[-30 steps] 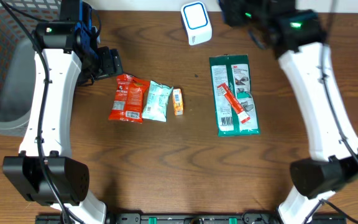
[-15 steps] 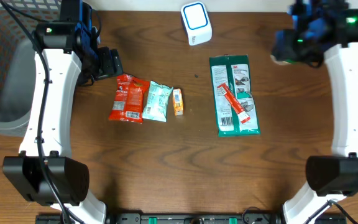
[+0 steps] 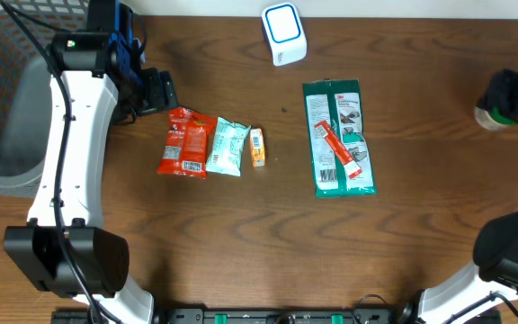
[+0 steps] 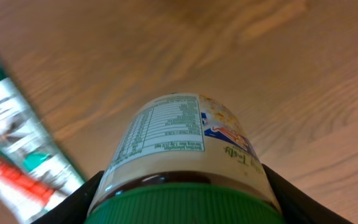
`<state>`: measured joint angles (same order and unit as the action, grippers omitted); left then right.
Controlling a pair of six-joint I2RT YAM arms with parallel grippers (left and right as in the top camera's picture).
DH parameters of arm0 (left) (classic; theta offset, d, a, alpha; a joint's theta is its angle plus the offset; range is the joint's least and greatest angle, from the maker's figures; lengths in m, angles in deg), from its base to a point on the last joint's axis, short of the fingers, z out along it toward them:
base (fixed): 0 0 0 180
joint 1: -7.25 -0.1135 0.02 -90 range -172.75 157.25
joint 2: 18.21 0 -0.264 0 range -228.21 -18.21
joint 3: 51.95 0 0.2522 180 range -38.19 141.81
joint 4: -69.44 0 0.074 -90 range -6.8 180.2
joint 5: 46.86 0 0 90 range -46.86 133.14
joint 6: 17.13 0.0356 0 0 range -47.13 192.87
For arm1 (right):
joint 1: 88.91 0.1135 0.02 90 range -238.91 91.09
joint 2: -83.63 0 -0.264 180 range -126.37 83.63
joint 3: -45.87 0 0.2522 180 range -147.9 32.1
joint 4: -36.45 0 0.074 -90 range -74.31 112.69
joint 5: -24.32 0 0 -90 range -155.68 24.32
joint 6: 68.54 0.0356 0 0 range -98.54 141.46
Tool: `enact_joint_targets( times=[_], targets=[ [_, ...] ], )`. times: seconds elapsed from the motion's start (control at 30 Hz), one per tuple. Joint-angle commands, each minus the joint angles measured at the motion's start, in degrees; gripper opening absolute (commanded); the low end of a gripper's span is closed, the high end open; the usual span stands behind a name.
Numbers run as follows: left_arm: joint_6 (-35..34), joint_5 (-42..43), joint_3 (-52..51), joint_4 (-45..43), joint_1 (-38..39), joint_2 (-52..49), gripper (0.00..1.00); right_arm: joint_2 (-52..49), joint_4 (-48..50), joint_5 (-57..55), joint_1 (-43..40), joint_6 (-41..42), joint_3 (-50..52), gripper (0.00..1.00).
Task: Scan the item barcode
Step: 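Carry the jar right and set it on the table's right edge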
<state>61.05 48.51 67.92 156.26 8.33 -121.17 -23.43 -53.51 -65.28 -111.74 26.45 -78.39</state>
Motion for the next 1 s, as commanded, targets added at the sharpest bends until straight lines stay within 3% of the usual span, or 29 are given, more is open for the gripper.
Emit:
enact_joint_targets(
  times=[0.0,0.3,0.57,0.97],
  targets=[
    [0.11,-0.94,-0.04,0.13,-0.13,-0.13,0.89,0.55,6.29,0.20,-4.59,2.34,7.93,0.17],
    [0.11,-0.92,-0.04,0.13,-0.13,-0.13,0.89,0.55,22.49,4.81,-10.08,7.34,22.97,0.17],
    [0.11,-0.94,-0.04,0.13,-0.13,-0.13,0.89,0.55,34.47,4.81,-13.94,13.35,33.94,0.23],
    [0.11,-0.94,-0.04,0.13,-0.13,-0.13,0.89,0.55,39.58,4.81,-15.04,14.93,38.82,0.24]
  ],
)
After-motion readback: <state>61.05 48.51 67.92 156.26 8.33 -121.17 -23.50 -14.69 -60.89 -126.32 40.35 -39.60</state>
